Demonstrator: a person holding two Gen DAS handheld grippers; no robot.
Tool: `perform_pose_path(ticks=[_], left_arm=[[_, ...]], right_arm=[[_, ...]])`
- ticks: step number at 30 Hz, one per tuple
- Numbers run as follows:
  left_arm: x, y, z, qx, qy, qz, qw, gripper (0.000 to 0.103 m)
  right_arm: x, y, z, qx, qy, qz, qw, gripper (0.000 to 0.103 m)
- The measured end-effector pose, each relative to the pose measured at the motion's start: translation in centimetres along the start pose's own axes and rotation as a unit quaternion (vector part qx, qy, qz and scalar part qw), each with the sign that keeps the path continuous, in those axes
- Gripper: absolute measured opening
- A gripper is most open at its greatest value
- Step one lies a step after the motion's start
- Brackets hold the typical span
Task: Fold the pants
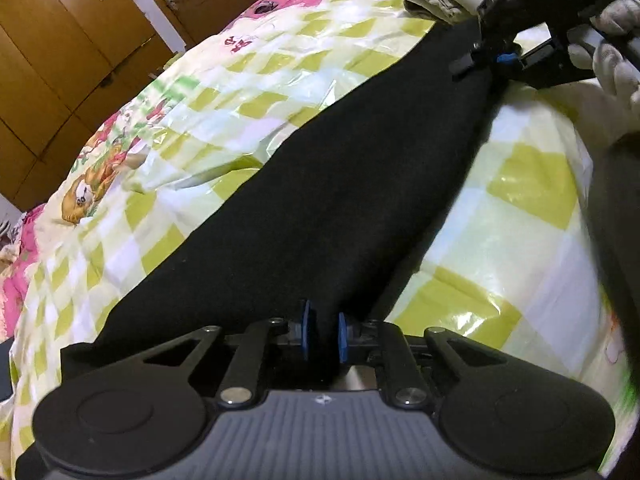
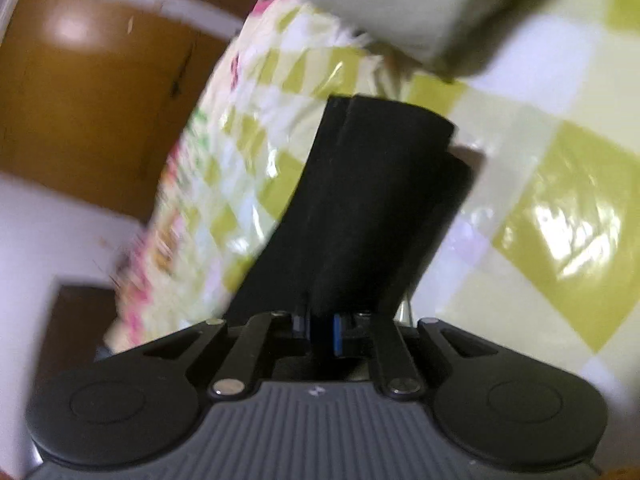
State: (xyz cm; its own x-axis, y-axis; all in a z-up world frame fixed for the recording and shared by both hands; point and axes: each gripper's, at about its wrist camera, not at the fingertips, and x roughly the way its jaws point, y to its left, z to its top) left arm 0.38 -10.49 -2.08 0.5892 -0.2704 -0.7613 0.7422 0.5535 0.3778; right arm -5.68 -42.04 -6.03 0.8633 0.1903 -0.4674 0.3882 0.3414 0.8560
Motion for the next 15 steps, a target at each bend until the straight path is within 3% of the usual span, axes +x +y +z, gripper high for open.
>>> perform_pose_path(ticks=[2, 5, 8, 11, 15], left_arm=[[-0.1, 0.8, 0.2, -0.022, -0.001, -0.012, 0.9997, 0.03], [-0.5, 1.2, -0.1, -0.042, 0.0, -0.019, 0.9989, 0.03], [-1.4, 1.2, -0.9, -0.055, 0.002, -0.018, 0.9983, 0.032], [-2.8, 1.7, -1.9, -0.067, 0.007, -0.006, 0.9977, 0.034], [-5.4, 3.7, -4.5, -0.09, 0.019, 0.021, 0.9956, 0.036]], right_arm=[[0.0, 0.5, 0.4, -0.007, -0.011, -0.004, 1.0, 0.028], [0.1, 1.6, 0.7, -0.056, -0.016, -0.04, 0.998, 0.027], [-0.3, 1.3, 0.9, -0.06, -0.01, -0.057, 0.996, 0.024], [-1.0, 1.5, 0.8, -0.067, 0.001, -0.071, 0.995, 0.026], [-2.6, 3.1, -1.1, -0.129, 0.025, -0.108, 0.985, 0.029]])
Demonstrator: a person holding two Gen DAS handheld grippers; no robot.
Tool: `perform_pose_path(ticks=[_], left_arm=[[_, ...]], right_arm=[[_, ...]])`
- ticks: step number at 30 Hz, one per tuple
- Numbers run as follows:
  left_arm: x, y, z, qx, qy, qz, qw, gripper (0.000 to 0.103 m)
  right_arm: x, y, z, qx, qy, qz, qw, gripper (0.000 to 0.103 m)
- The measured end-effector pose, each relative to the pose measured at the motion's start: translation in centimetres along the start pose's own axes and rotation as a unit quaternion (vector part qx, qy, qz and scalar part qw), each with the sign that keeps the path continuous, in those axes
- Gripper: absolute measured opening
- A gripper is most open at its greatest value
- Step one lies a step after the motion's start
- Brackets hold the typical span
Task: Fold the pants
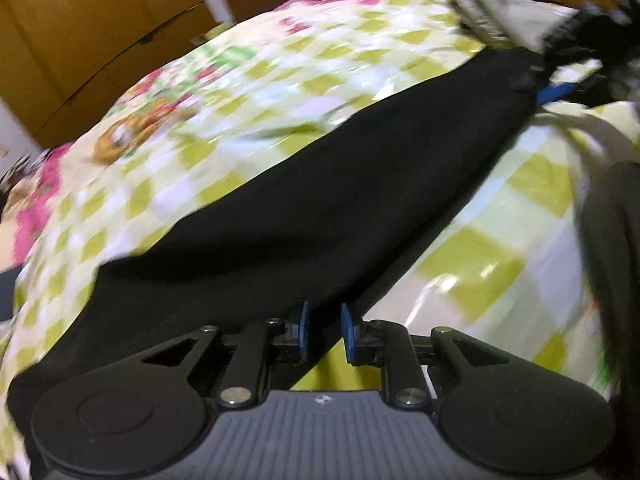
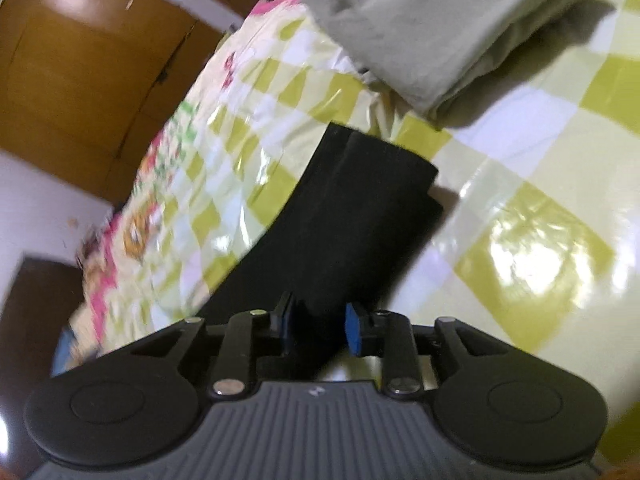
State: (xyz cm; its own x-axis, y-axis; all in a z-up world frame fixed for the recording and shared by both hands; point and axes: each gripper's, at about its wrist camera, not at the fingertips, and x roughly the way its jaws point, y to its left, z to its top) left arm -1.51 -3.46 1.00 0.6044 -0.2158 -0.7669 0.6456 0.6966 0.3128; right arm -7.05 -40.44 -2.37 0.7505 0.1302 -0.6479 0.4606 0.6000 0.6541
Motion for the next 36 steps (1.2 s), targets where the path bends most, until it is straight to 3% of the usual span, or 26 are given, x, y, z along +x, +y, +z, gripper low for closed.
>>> perform_pose_path(ticks=[4, 9, 11, 14, 17, 19, 22, 25, 26, 30, 32, 35, 36], left_arm=[[-0.8, 4.6, -2.6, -0.052, 0.019, 0.058, 0.9968, 0.038], [0.6, 10.0, -4.3, -0.129, 0.009, 0.083, 0.9881, 0.038], [2.0, 11.0, -4.9, -0.137, 0.019, 0.086, 0.9867, 0.039], [4.0, 11.2, -7.0, -0.138, 0.082, 0.069, 0.9847, 0.04], [3.3, 11.1, -7.9, -0.13, 0.085, 0.071, 0.9852, 0.041], [3.3, 11.0, -7.8, -0.135, 0.089, 0.072, 0.9843, 0.041], [3.3, 11.0, -7.8, -0.134, 0.092, 0.07, 0.9842, 0.042], [3.2, 11.2, -7.9, -0.139, 0.093, 0.064, 0.9838, 0.042], [3.1, 11.2, -8.1, -0.141, 0.092, 0.063, 0.9837, 0.043], [3.3, 11.0, -8.1, -0.142, 0.092, 0.063, 0.9835, 0.043], [3.3, 10.9, -8.2, -0.145, 0.094, 0.066, 0.9827, 0.043], [2.8, 10.5, -8.4, -0.149, 0.103, 0.071, 0.981, 0.043], [2.6, 10.2, -8.6, -0.146, 0.105, 0.072, 0.981, 0.044]], right_arm=[[-0.9, 4.5, -2.4, -0.111, 0.011, -0.032, 0.993, 0.029], [3.7, 13.0, -4.1, -0.198, 0.086, 0.097, 0.972, 0.036], [7.3, 16.9, -4.5, -0.223, 0.135, 0.157, 0.953, 0.04], [12.4, 22.6, -5.3, -0.276, 0.186, 0.229, 0.915, 0.045], [17.7, 27.1, -6.1, -0.319, 0.232, 0.276, 0.877, 0.051], [20.9, 29.3, -7.2, -0.343, 0.278, 0.29, 0.849, 0.051], [24.2, 31.4, -10.3, -0.395, 0.355, 0.289, 0.797, 0.052], [26.2, 32.1, -12.3, -0.422, 0.376, 0.27, 0.779, 0.054], [26.6, 32.3, -12.3, -0.413, 0.381, 0.278, 0.779, 0.054], [29.6, 33.5, -11.2, -0.335, 0.378, 0.3, 0.809, 0.053], [31.1, 33.9, -10.4, -0.294, 0.372, 0.305, 0.826, 0.033], [31.5, 34.5, -9.3, -0.293, 0.311, 0.246, 0.87, 0.029], [30.7, 34.4, -9.0, -0.301, 0.299, 0.245, 0.872, 0.029]])
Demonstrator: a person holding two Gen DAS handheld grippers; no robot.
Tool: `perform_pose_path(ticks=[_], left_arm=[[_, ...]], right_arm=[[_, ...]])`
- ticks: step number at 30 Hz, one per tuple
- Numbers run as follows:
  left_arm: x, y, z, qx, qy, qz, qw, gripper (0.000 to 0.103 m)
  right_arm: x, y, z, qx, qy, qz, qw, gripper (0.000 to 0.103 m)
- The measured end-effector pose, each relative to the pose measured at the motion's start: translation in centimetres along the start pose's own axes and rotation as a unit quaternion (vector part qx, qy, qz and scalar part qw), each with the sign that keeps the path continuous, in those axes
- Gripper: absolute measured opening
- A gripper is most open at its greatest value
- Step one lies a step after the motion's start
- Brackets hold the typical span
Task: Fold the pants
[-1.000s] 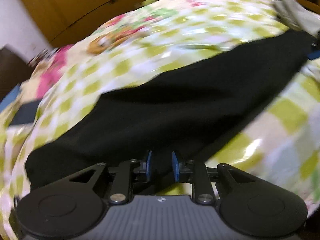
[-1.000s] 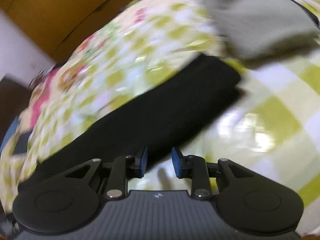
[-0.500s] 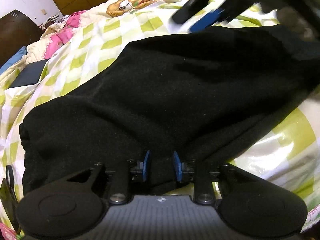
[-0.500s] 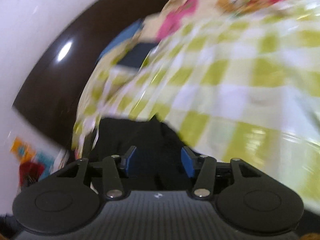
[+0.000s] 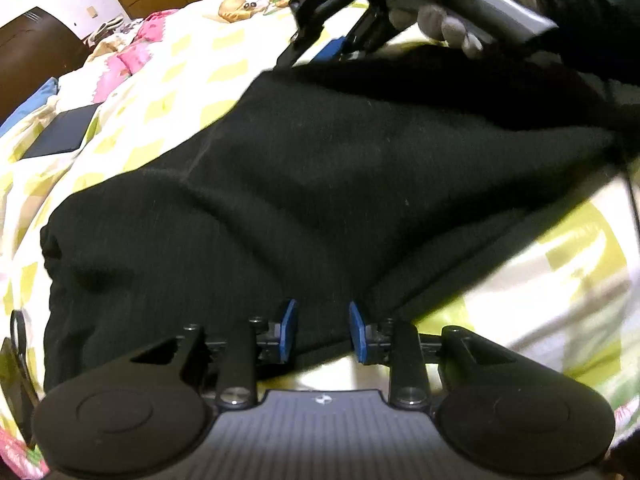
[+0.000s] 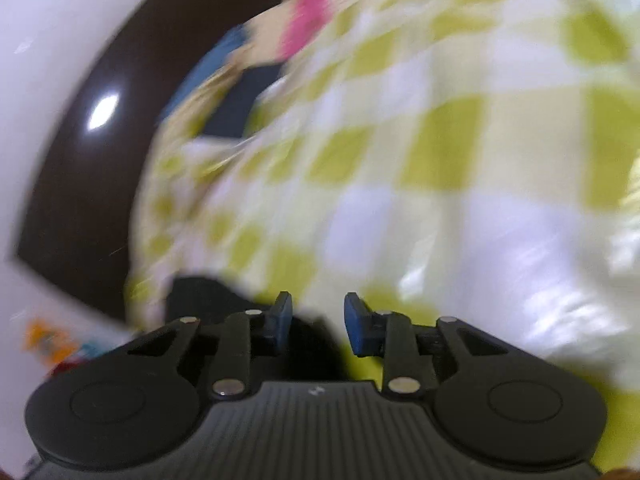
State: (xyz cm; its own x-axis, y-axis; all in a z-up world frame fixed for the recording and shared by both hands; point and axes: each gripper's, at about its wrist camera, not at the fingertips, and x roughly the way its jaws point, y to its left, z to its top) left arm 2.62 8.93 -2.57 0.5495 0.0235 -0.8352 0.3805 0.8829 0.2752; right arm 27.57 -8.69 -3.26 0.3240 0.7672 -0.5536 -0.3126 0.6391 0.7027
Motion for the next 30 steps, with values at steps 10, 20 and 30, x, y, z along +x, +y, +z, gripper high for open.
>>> perform_pose_path(ticks=[10, 20, 30], left_arm=[[-3.0, -2.7, 1.2, 0.015, -0.081, -0.02, 0.9964, 0.047], [-2.7, -10.4, 2.5, 0.177, -0.117, -0.004, 0.9772, 0.055], [-1.7, -9.2, 2.0, 0.2, -0.076, 0.007, 0.9768, 0.051]], right_arm=[[-19.1, 1.6, -12.7, 0.012, -0.103, -0.096, 0.99, 0.039], [-27.5, 0.4, -22.9, 0.077, -0.115, -0.169, 0.976, 0.044], [-26.2, -1.8, -24.7, 0.172, -0.125, -0.118, 0.97, 0.047]])
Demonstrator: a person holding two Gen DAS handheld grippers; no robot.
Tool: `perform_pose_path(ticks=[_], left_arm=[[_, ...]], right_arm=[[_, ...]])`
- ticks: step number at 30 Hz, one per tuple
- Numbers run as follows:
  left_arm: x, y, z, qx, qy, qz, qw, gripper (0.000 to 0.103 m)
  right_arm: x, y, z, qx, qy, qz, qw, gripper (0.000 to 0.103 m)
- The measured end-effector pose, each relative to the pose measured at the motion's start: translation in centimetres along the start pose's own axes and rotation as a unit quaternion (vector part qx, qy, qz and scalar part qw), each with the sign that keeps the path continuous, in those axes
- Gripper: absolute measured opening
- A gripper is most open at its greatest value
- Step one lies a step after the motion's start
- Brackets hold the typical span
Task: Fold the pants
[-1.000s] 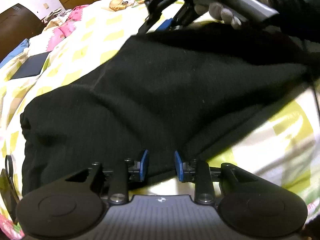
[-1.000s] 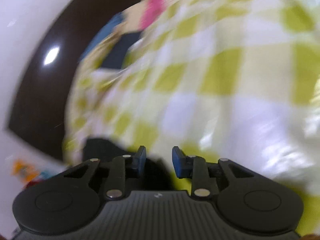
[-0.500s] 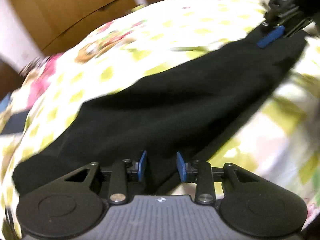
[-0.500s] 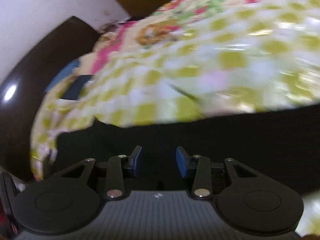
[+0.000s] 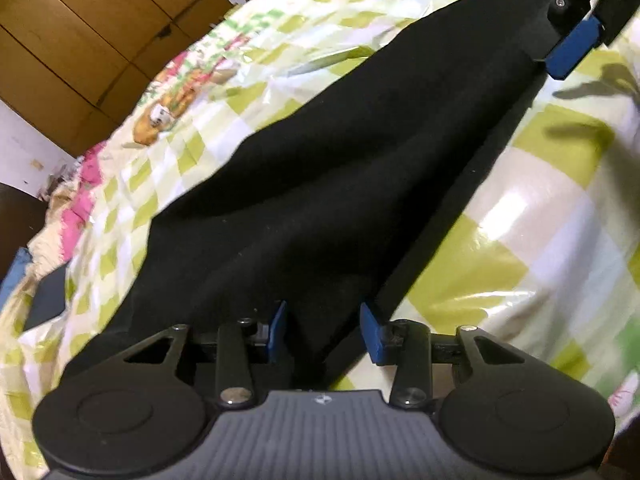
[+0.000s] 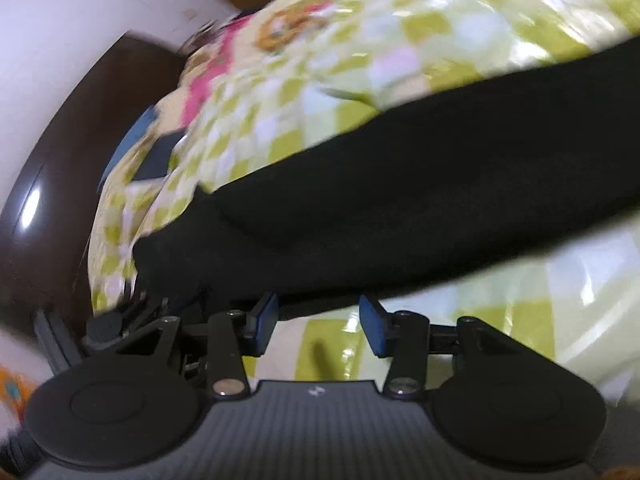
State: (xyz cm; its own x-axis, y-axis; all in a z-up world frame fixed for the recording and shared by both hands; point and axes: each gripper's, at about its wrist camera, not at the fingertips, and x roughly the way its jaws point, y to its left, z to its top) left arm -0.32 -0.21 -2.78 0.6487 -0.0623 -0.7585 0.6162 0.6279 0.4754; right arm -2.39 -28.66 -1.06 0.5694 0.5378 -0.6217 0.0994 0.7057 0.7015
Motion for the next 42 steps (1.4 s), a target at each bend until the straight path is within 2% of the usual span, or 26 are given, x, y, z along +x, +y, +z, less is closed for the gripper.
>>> perform_pose_path(ticks=[4, 6, 7, 9, 12, 17, 19, 25, 26, 29, 30, 32, 33, 34, 35, 39, 42], left_arm=[[-0.2, -0.3, 0.4, -0.002, -0.002, -0.02, 0.9998, 0.047], [-0.2, -0.7, 0.7, 0.009, -0.002, -0.024, 0.9997, 0.044], [-0.2, -0.7, 0.8, 0.011, 0.001, -0.032, 0.9994, 0.039], [-0.3, -1.0, 1.0, 0.017, 0.007, -0.039, 0.9991, 0.036], [-0.1, -1.0, 1.1, 0.022, 0.012, -0.04, 0.9989, 0.036], [-0.3, -0.4, 1.5, 0.008, 0.021, -0.045, 0.9987, 0.037], [-0.2, -0.1, 1.6, -0.002, 0.024, -0.048, 0.9986, 0.038], [-0.5, 0.8, 2.3, -0.04, 0.01, -0.051, 0.9979, 0.041], [-0.8, 1.0, 2.4, -0.048, 0.004, -0.053, 0.9975, 0.041], [-1.7, 1.1, 2.5, -0.063, -0.01, -0.061, 0.9961, 0.045], [-1.7, 1.0, 2.4, -0.062, -0.012, -0.061, 0.9961, 0.046], [-1.3, 0.9, 2.3, -0.064, -0.008, -0.057, 0.9962, 0.046], [-1.0, 1.0, 2.2, -0.069, -0.006, -0.054, 0.9961, 0.046], [-1.0, 1.1, 2.1, -0.073, -0.005, -0.051, 0.996, 0.046], [-1.0, 1.4, 1.9, -0.079, -0.007, -0.048, 0.9957, 0.046], [-1.2, 2.9, 0.5, -0.106, -0.018, -0.045, 0.9932, 0.047], [-1.0, 4.4, -0.9, -0.131, -0.021, -0.034, 0.9905, 0.047]], right_arm=[[-3.6, -4.1, -0.5, 0.105, -0.092, -0.021, 0.99, 0.049], [-5.5, -5.9, -0.6, 0.144, -0.144, -0.042, 0.978, 0.055], [-6.1, -6.7, -0.7, 0.161, -0.166, -0.051, 0.972, 0.064], [-7.0, -8.5, -0.9, 0.205, -0.201, -0.056, 0.956, 0.067], [-6.9, -10.8, -1.0, 0.253, -0.23, -0.04, 0.939, 0.066], [-5.6, -12.3, 0.3, 0.261, -0.281, -0.019, 0.923, 0.065], [-4.9, -13.1, 0.8, 0.266, -0.292, -0.015, 0.919, 0.063], [-5.5, -14.0, 0.8, 0.314, -0.308, 0.037, 0.897, 0.052], [-5.8, -13.5, 0.7, 0.303, -0.315, 0.045, 0.898, 0.052], [-5.9, -11.8, 1.5, 0.238, -0.327, 0.01, 0.914, 0.052], [-5.3, -11.9, 2.3, 0.227, -0.32, 0.005, 0.92, 0.052], [-3.7, -12.8, 3.7, 0.238, -0.305, -0.005, 0.922, 0.052], [-3.3, -13.1, 4.1, 0.25, -0.304, -0.004, 0.919, 0.049], [-3.3, -12.9, 4.4, 0.257, -0.304, -0.003, 0.917, 0.029], [-3.5, -12.1, 4.7, 0.246, -0.305, -0.003, 0.92, 0.009], [-4.8, -6.5, 5.7, 0.166, -0.303, 0.016, 0.938, 0.009], [-4.8, -0.3, 7.1, 0.092, -0.3, 0.037, 0.949, 0.009]])
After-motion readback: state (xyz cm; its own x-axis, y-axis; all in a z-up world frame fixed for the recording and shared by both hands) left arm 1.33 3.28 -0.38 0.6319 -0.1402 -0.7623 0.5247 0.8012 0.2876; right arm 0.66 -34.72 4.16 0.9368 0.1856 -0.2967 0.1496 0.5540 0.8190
